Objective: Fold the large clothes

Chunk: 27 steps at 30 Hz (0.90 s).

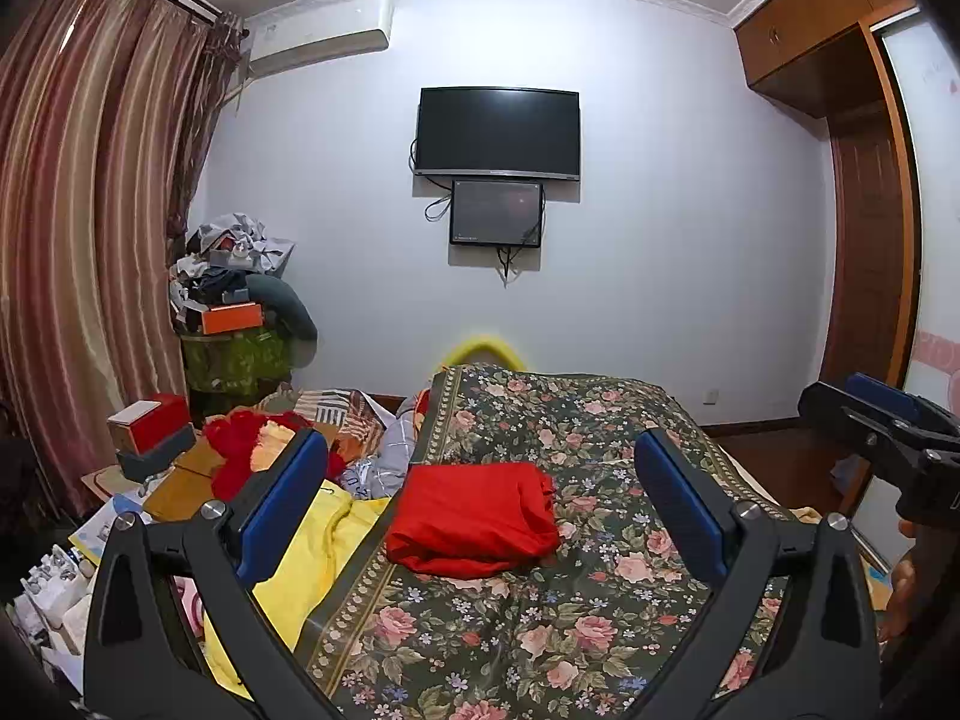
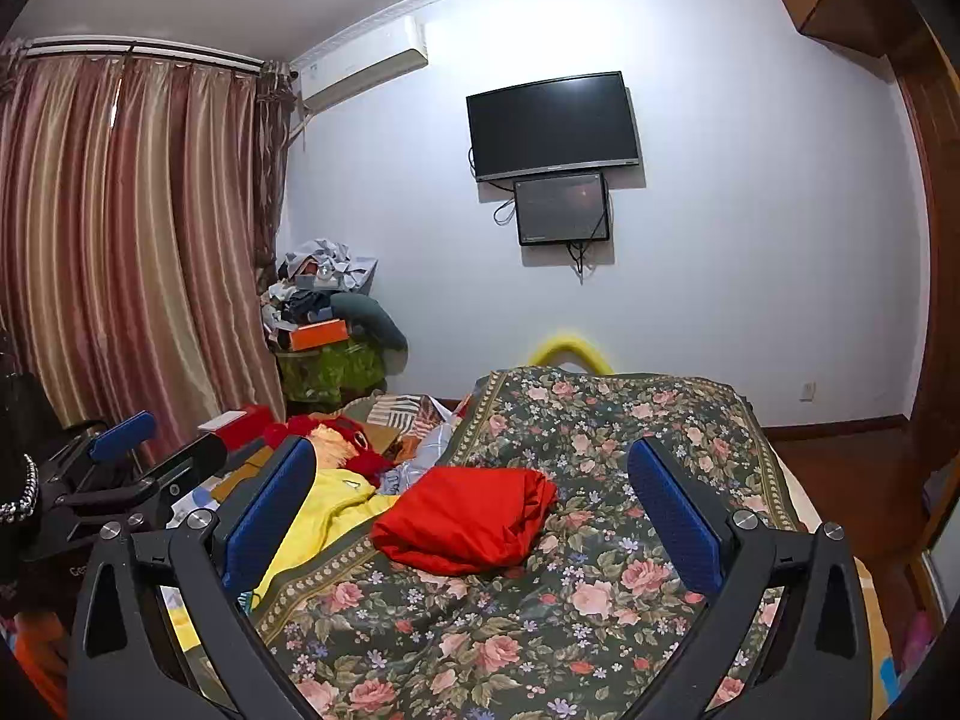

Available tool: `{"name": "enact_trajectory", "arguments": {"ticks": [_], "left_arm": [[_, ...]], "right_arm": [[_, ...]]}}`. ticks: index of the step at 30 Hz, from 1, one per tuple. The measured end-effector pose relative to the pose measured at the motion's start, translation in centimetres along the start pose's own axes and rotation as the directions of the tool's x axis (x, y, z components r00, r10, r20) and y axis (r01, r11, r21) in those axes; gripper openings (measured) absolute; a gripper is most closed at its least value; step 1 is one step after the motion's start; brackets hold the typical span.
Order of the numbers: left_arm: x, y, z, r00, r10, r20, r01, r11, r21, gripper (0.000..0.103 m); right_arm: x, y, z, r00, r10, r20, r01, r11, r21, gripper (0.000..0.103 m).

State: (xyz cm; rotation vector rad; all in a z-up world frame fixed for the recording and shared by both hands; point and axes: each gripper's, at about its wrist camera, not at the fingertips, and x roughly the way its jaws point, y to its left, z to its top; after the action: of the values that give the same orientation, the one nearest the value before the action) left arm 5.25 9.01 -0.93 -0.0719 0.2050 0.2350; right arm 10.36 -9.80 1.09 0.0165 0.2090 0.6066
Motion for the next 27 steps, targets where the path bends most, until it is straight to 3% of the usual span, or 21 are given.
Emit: {"name": "enact_trajectory", "arguments": {"ticks": [27], "left_arm": [[0.75,0.45,0.01,0.999,-0.037,-0.022,0.036,0.999,-0.010,0.103]], "right_arm": [[0.20,-0.17,-0.09,1.000,-0.016,-0.012,0.016,1.000,0.015,0.103]]}}
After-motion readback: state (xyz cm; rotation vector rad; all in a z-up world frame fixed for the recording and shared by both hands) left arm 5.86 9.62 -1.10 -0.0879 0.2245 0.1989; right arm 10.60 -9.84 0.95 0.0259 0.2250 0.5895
